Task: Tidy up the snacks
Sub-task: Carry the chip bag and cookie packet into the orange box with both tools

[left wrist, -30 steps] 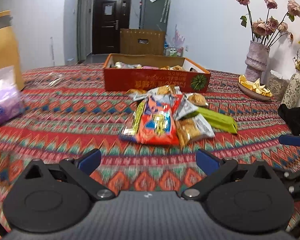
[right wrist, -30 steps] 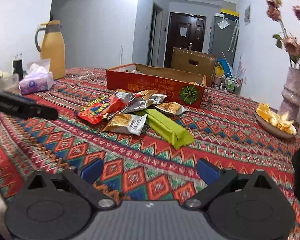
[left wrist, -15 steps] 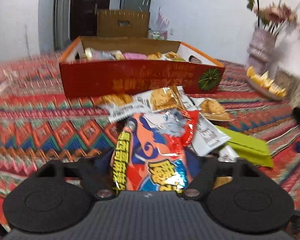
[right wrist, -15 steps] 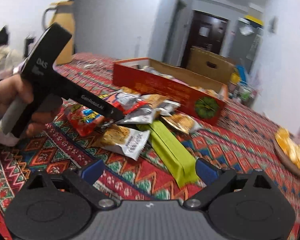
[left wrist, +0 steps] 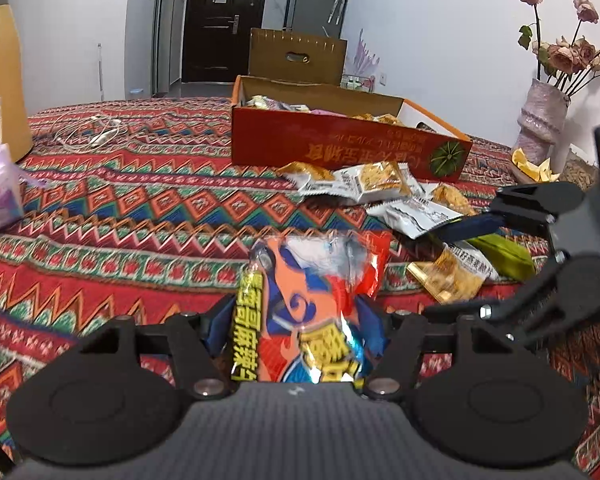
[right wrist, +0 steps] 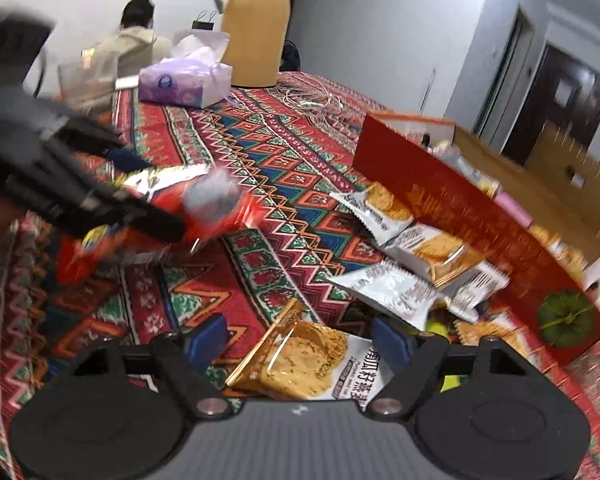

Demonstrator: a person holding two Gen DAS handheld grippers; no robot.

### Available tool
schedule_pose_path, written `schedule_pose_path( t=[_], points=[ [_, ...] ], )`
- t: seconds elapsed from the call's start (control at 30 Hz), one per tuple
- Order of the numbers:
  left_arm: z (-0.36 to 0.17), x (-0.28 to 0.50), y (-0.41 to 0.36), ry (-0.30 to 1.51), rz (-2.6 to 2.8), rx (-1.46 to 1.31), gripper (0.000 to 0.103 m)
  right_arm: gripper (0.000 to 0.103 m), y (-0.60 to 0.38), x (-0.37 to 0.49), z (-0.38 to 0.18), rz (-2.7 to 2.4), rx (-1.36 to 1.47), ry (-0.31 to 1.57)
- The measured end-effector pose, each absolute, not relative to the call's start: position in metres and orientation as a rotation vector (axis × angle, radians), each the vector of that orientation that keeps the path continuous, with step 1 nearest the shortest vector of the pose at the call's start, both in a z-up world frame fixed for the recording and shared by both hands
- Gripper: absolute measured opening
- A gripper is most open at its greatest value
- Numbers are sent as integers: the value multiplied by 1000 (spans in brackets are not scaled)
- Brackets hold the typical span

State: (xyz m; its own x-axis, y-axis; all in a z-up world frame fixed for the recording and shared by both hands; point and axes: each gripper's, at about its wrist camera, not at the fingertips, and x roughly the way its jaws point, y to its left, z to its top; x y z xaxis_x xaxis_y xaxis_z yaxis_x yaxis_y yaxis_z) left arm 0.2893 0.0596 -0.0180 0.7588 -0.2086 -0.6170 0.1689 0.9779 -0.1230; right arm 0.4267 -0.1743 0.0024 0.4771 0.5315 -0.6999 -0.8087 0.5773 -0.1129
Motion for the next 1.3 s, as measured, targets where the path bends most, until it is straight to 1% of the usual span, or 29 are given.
schedule_pose_path(
  t=[0.07,0.13,0.27,0.33,0.37,0.43,0.47,0.57,0.63,0.67,0.7,0.73,0.77,0.8,0.83,0.9,1.07,1.17,1.2,1.23,1.27,1.3],
  points=[
    [-19,287,59,682,-205,-66,68,74,-183,433,0,854,-385,728],
    [-19,286,56,677,-207,-55,70,74,-194,432,-1,822,-319,786],
    [-20,280,52,674,-223,-43,71,74,-214,404,1,754,-269,825],
    [-22,277,51,676,-224,-45,71,72,-221,386,3,744,-219,825],
    [-22,275,50,679,-217,-48,71,69,-223,379,5,745,-199,814],
    [-21,272,49,677,-208,-55,73,69,-223,369,10,708,-162,763],
    [-21,272,49,675,-206,-62,73,70,-221,368,12,685,-157,738],
    [-24,276,49,686,-177,-70,75,71,-206,378,9,637,-191,672],
    [-25,277,49,687,-166,-70,75,70,-192,394,1,628,-224,669],
    [-25,277,49,685,-166,-69,74,70,-186,399,-2,618,-250,668],
    [-25,276,48,689,-159,-65,71,71,-182,402,-4,614,-275,661],
    [-25,274,49,687,-157,-64,70,72,-179,406,-6,623,-294,657],
    [-24,272,49,688,-158,-65,70,76,-180,408,-6,633,-306,649],
    [-24,269,50,693,-151,-67,71,78,-181,410,-5,629,-321,649],
    [-24,266,50,691,-145,-69,73,78,-182,412,-3,620,-328,642],
    [-24,259,52,683,-149,-69,75,81,-186,416,0,660,-321,632],
    [-26,260,55,696,-138,-92,75,79,-174,433,-3,754,-365,664],
    [-27,262,56,697,-131,-103,71,79,-169,438,-4,781,-371,657],
    [-26,261,57,694,-125,-102,65,75,-169,439,-4,786,-363,660],
    [-26,259,57,691,-123,-104,63,70,-170,439,-4,789,-346,664],
    [-25,257,57,692,-116,-106,62,63,-171,436,-4,782,-323,665],
    [-25,255,58,691,-109,-109,61,60,-173,433,-4,773,-301,668]
  ],
)
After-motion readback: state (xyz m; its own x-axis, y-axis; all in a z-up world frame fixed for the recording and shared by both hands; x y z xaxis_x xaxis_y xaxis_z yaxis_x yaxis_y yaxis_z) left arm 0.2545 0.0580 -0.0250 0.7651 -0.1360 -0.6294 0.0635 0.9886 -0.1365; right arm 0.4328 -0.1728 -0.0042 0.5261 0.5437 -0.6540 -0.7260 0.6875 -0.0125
